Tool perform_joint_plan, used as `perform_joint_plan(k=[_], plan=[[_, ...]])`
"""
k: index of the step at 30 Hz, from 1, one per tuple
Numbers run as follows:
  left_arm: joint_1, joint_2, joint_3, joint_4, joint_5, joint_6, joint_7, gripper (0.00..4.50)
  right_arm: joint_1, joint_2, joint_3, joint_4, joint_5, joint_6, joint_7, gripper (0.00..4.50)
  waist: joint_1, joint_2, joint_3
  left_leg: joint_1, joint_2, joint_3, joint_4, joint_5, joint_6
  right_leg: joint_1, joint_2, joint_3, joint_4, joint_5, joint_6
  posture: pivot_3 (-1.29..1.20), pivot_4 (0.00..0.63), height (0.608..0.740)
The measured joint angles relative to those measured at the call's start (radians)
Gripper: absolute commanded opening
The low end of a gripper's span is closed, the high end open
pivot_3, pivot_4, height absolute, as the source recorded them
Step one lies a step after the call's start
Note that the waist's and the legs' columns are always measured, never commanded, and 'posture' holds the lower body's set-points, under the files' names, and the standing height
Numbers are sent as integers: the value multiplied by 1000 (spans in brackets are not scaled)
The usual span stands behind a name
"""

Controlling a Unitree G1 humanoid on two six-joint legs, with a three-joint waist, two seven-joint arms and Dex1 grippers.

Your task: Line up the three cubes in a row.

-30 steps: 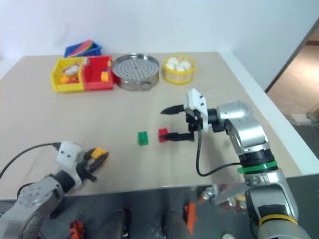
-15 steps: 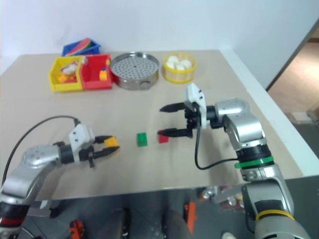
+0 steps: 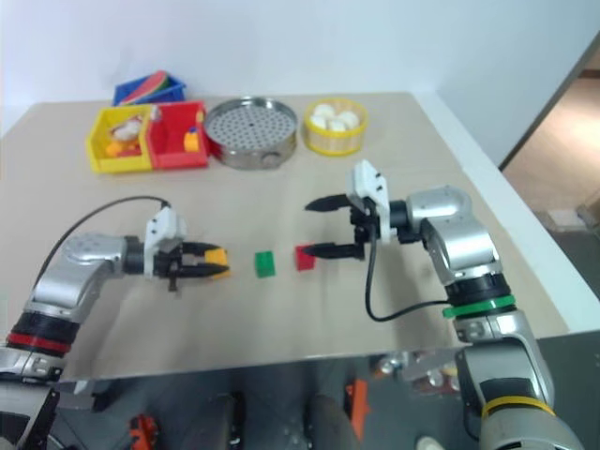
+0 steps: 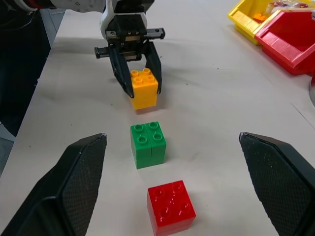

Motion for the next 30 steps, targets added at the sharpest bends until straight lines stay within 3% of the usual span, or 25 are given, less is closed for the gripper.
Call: perform_joint_plan(k=[24,26,28,30], plan=[[19,-24,-26,32,53,-138,-18,1414,20,-24,-1,-17,2,0,-13,4500,0,0,0,2,0,0,4,0,0,2,0,0,2,2,0,0,150,740],[17,-28,-26,41,56,-153,-18,2396,20,-24,-1,-17,2,-1,-10,4500,0,0,0,2,0,0,5,0,0,2,0,0,2,2,0,0,150,740],[16,-29,-29,70,81,-164,-7,2928,20,-25,-1,-17,1,-2,-5,4500,0,0,0,2,0,0,5,0,1,2,0,0,2,3,0,0,150,740],[15,-30,-33,80,94,-174,-4,3731,20,-25,-1,-17,0,-6,-1,4500,0,0,0,2,0,0,5,1,1,2,0,0,2,4,0,0,150,740]])
